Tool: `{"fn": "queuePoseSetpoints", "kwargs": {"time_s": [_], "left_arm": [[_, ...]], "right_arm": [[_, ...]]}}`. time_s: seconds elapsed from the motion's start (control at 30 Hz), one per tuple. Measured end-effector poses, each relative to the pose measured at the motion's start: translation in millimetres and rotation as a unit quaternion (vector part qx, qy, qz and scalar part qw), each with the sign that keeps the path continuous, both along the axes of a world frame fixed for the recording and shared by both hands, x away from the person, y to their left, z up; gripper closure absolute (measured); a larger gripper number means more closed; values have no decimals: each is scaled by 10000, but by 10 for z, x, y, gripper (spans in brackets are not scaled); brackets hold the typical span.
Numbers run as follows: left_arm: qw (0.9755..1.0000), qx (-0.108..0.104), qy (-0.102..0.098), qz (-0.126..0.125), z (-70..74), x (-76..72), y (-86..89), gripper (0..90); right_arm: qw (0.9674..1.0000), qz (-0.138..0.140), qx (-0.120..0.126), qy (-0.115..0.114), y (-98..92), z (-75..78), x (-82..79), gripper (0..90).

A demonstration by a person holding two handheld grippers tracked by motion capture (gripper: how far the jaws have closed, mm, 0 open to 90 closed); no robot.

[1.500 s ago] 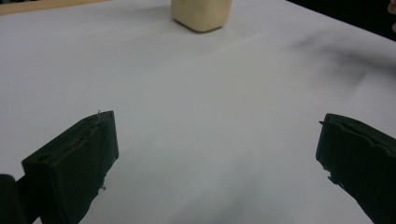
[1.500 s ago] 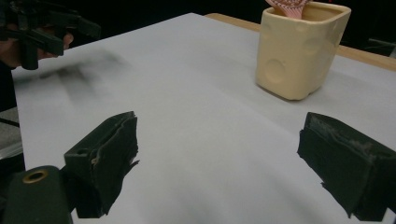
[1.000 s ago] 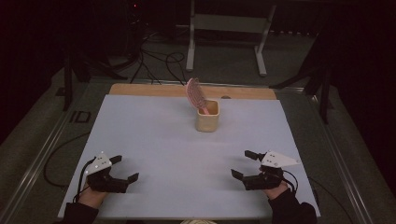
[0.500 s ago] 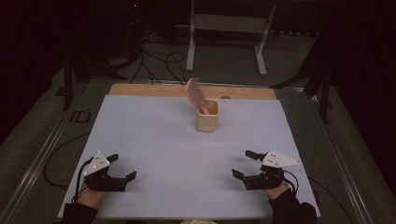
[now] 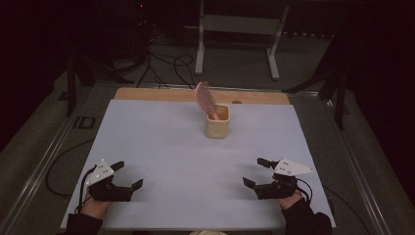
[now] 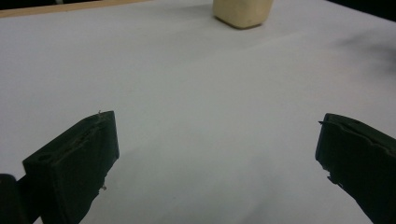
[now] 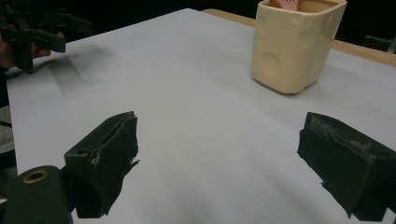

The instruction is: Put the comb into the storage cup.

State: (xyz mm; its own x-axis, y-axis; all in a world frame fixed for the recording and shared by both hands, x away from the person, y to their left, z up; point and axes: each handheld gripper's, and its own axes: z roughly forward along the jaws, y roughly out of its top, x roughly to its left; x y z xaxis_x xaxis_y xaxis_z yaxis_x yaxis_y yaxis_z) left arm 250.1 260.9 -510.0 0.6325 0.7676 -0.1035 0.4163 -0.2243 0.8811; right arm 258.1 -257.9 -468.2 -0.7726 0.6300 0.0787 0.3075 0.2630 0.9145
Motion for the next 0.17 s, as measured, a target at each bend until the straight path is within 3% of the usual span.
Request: {"fn": "queuePoseSetpoints", "kwargs": {"time_s": [0.17], "left_arm": [[10000, -28, 3, -24, -1, 0, -2, 3]], "right_arm": [[10000, 12, 2, -12, -1, -4, 4, 108]]}}
